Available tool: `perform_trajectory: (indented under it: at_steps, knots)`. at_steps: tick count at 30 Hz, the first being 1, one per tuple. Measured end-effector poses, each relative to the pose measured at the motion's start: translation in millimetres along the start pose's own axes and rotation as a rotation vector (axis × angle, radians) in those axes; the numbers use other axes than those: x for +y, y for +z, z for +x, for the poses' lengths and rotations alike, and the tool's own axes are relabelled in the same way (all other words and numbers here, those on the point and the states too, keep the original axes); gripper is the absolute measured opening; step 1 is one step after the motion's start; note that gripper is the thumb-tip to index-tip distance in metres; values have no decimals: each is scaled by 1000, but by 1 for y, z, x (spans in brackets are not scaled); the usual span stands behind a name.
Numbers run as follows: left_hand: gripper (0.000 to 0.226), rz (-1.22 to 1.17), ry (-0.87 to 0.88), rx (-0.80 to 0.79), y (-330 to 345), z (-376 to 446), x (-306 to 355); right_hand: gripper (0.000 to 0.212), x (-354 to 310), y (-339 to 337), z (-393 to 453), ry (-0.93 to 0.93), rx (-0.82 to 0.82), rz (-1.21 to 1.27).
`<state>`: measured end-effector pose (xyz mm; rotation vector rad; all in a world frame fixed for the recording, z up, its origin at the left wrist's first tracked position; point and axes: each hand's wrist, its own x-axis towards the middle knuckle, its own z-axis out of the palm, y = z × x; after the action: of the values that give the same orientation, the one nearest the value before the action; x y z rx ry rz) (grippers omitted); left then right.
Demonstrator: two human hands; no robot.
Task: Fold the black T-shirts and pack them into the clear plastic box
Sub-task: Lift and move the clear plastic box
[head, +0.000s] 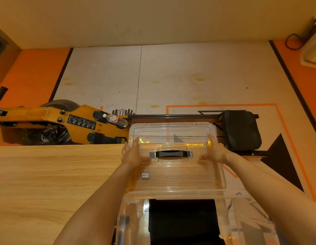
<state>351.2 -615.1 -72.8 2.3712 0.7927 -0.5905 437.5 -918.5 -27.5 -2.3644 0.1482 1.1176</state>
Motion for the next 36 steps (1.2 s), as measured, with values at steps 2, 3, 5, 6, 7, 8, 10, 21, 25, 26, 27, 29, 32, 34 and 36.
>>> perform_trajectory:
  at_steps: [2, 3, 5, 6, 7, 8, 10, 21, 25, 26, 27, 29, 32, 34, 36]
  knots:
    - [112, -17, 2, 16, 0, -1, -1, 116, -2, 1, 0, -9, 23, -25]
    - [111, -40, 4, 24, -2, -1, 0, 117, -3, 1, 1, -15, 41, -32]
    - [110, -66, 25, 51, -8, -2, 2, 118, -7, 1, 0, -33, 80, -45]
    - [108, -76, 42, 70, -13, -2, 3, 119, -9, 0, -1, -39, 108, -52]
    - [106, -95, 59, 91, -18, -3, 6, 120, -10, -1, -2, -42, 140, -48]
    - [105, -114, 76, 114, -24, -4, 10, 122, -12, -4, -4, -56, 177, -28]
    - [104, -134, 110, 157, -38, -5, 21, 128, -17, -9, -8, -86, 262, 28]
    - [105, -56, 202, 310, -105, -61, 89, 130, -49, -64, -73, -111, 519, 91]
    - [102, -72, 219, 340, -118, -95, 102, 132, -48, -81, -110, -161, 571, 102]
    - [101, -72, 224, 346, -121, -105, 105, 132, -47, -84, -120, -162, 575, 105]
    - [101, -70, 230, 352, -124, -115, 108, 133, -44, -87, -129, -165, 578, 108]
    - [101, -70, 244, 363, -129, -136, 113, 133, -38, -93, -149, -177, 584, 125]
    - [103, -89, 264, 392, -135, -167, 119, 133, -28, -100, -178, -205, 608, 138]
    - [104, -100, 269, 401, -137, -188, 124, 132, -24, -105, -196, -212, 622, 128]
    - [103, -116, 272, 400, -140, -209, 128, 130, -22, -110, -214, -216, 627, 145]
